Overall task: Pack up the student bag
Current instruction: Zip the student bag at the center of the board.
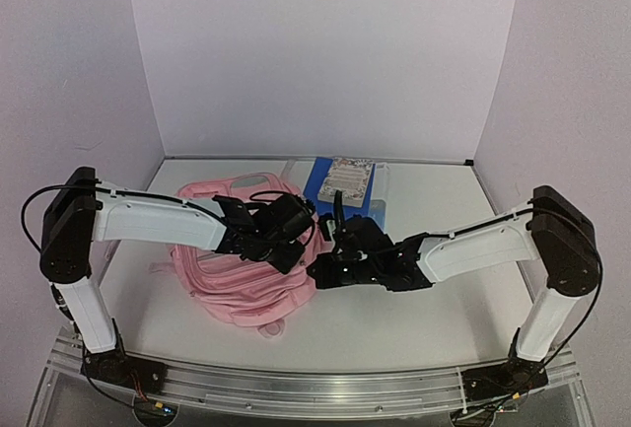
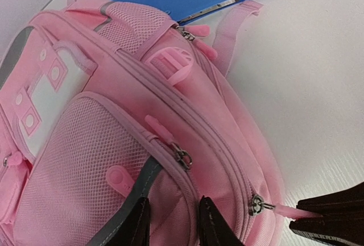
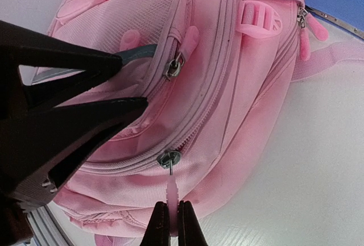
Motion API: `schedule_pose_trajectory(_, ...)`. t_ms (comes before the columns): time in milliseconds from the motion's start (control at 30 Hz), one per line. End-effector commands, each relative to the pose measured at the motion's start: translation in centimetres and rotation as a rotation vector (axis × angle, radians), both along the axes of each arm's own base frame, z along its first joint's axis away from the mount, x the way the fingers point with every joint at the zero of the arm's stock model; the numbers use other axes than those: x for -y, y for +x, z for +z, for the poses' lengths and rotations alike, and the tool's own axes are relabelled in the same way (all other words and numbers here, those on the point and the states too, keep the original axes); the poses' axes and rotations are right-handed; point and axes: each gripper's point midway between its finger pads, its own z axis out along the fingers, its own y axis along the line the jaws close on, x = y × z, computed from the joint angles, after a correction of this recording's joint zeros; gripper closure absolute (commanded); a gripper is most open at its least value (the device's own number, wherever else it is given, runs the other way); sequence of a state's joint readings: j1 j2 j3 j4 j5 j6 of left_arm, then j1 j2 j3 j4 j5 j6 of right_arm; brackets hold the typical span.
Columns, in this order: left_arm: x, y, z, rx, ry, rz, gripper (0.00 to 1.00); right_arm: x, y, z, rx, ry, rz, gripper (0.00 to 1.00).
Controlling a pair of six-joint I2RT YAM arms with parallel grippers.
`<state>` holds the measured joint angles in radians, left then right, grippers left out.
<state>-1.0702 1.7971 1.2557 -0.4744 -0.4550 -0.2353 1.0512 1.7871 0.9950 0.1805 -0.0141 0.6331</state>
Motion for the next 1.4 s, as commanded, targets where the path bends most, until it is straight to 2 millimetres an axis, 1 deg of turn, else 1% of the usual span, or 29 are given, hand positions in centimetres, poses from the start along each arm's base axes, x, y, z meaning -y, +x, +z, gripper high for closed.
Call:
schedule_pose_trajectory(0,-2.0,-0.3,-0.7,-0.009,0.075,0.07,0.87,0.3,1.2,4.9,0.09,0.101,-0.055,1.0)
schedule_pose_trajectory(100,-2.3,-1.0,-0.7,-0.024,0.054,0.069,0.96,0.7,1.4,4.9,0.104,0.089,-0.072,1.0)
schedule_pose_trajectory(167,-2.5,-1.5,-0.5,-0.039,0.026,0.061,0.99,1.0,1.7,4.7,0.113,0.071,-0.088,1.0)
schedule_pose_trajectory(367,-2.6,-4.1,0.2,-0.108,-0.121,0.003,1.0,1.7,2.9,4.9,0.143,0.024,-0.118,1.0)
schedule_pose_trajectory(500,-2.8,-5.9,-0.5,-0.176,-0.169,-0.041,1.0,2.4,4.3,5.3,0.141,0.032,-0.119,1.0)
schedule_pose_trajectory(567,-2.9,-6.6,-0.5,-0.2,-0.193,-0.06,1.0,2.4,5.0,5.6,0.152,0.032,-0.109,1.0)
schedule_pose_trajectory(667,-3.1,-7.2,-0.1,-0.209,-0.221,-0.074,1.0,2.4,6.1,5.9,0.162,0.032,-0.097,1.0)
schedule_pose_trajectory(767,-3.2,-7.9,0.6,-0.22,-0.245,-0.1,1.0,2.4,7.0,5.8,0.164,0.028,-0.084,1.0)
schedule_pose_trajectory(1000,-2.9,-9.4,0.4,-0.302,-0.259,-0.141,1.0,1.4,9.0,5.4,0.178,0.016,-0.051,1.0)
schedule_pose_trajectory(1067,-2.8,-9.7,0.5,-0.316,-0.264,-0.145,1.0,1.3,9.7,5.3,0.182,0.012,-0.058,1.0)
schedule_pose_trajectory(1100,-2.8,-9.8,0.6,-0.317,-0.268,-0.149,1.0,1.2,10.2,5.6,0.189,0.016,-0.064,1.0)
schedule_pose_trajectory(1133,-2.8,-9.8,0.7,-0.319,-0.271,-0.15,1.0,1.1,10.6,5.4,0.19,0.012,-0.068,1.0)
schedule_pose_trajectory(1267,-2.8,-10.0,1.1,-0.326,-0.277,-0.156,1.0,0.6,12.2,5.7,0.218,0.005,-0.087,1.0)
schedule_pose_trajectory(1367,-2.7,-10.2,1.3,-0.333,-0.275,-0.159,1.0,0.2,13.5,5.3,0.23,-0.006,-0.1,1.0)
